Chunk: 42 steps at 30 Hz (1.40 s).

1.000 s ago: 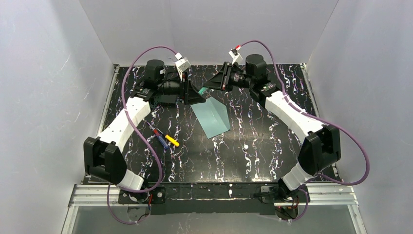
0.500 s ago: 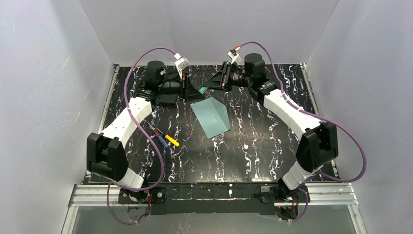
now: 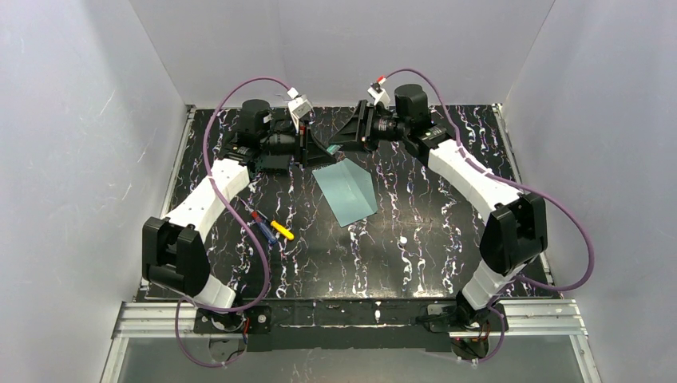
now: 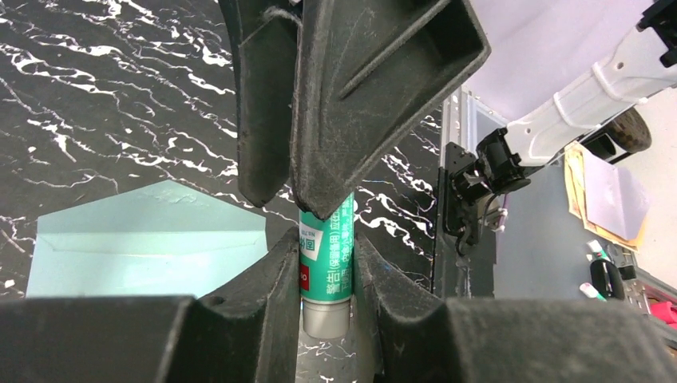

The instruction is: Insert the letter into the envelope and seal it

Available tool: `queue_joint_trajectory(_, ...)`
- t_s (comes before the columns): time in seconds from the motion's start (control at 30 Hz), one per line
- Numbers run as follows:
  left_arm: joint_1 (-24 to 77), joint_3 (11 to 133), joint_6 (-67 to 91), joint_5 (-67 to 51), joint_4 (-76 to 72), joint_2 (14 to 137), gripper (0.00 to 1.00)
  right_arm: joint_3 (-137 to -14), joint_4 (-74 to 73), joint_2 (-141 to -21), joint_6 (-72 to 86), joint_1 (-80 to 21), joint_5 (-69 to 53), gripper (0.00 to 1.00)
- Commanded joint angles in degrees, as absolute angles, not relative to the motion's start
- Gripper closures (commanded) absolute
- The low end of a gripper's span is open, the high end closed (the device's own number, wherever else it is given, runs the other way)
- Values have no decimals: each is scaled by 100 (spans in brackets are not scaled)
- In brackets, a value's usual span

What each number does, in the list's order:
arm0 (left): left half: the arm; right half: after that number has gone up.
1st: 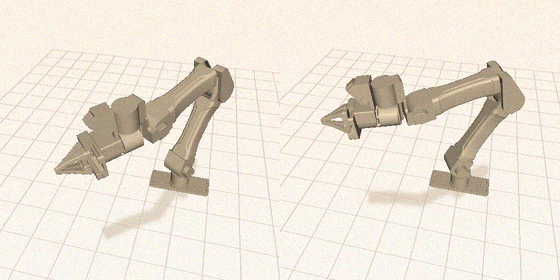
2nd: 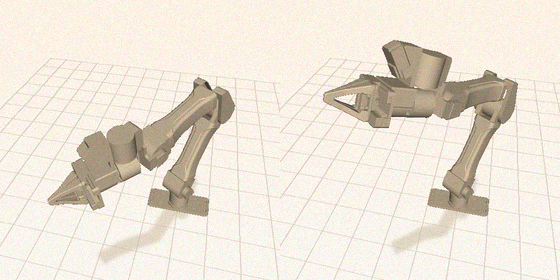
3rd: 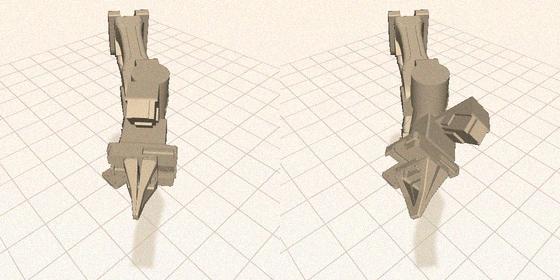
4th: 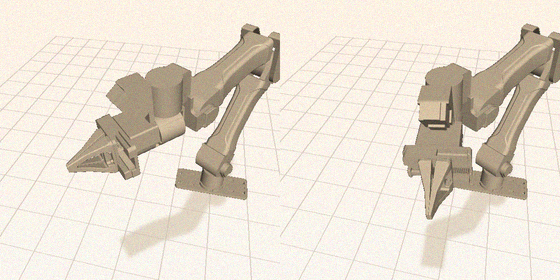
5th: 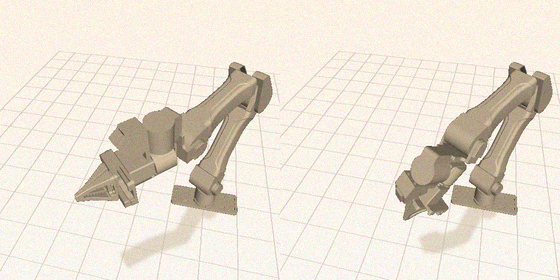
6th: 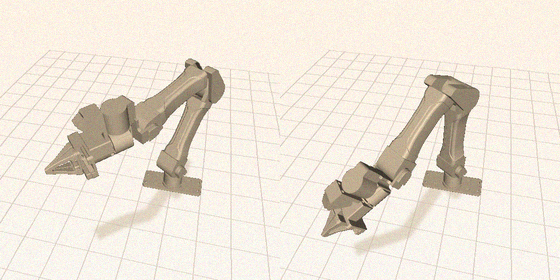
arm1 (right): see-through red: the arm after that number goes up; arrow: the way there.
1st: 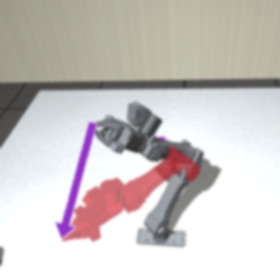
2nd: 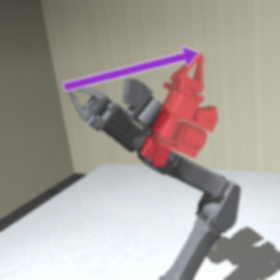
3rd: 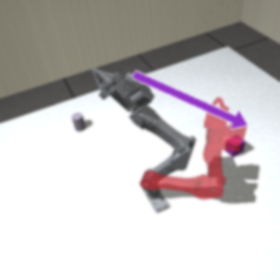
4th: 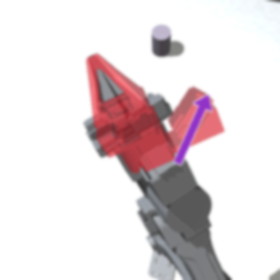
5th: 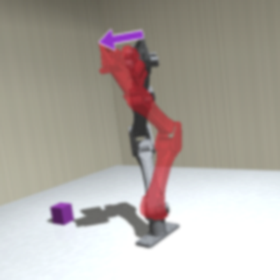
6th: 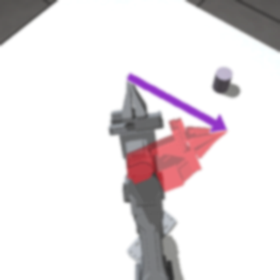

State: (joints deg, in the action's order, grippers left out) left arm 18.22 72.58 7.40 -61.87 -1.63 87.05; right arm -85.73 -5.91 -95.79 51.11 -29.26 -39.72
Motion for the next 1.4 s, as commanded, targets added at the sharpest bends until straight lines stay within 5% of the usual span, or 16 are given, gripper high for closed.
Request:
queue_joint_trajectory(0.0,1835,7510,571,-6253,-98,8790,100,-8808,-677,-9727,5096,-2925,-4129,50)
queue_joint_trajectory(0.23,1842,7567,684,-6258,-154,8881,100,-8858,-595,-9836,5171,-2977,-4204,61)
queue_joint_trajectory(0.53,1842,7727,649,-6076,-63,8985,100,-8845,-478,-9879,5216,-2988,-4524,55)
queue_joint_trajectory(0.83,1838,7923,373,-6106,266,9086,100,-8979,-466,-10029,5257,-3031,-4699,70)
queue_joint_trajectory(1.1,1835,8037,308,-6056,284,9164,100,-9066,-352,-10116,5332,-3128,-4741,58)
queue_joint_trajectory(1.3,1839,8083,185,-5990,475,9158,99,-9076,-199,-10158,5471,-3138,-4822,82)
queue_joint_trajectory(1.37,1833,8089,216,-5829,539,9137,88,-9061,-210,-10128,5469,-3133,-4742,91)
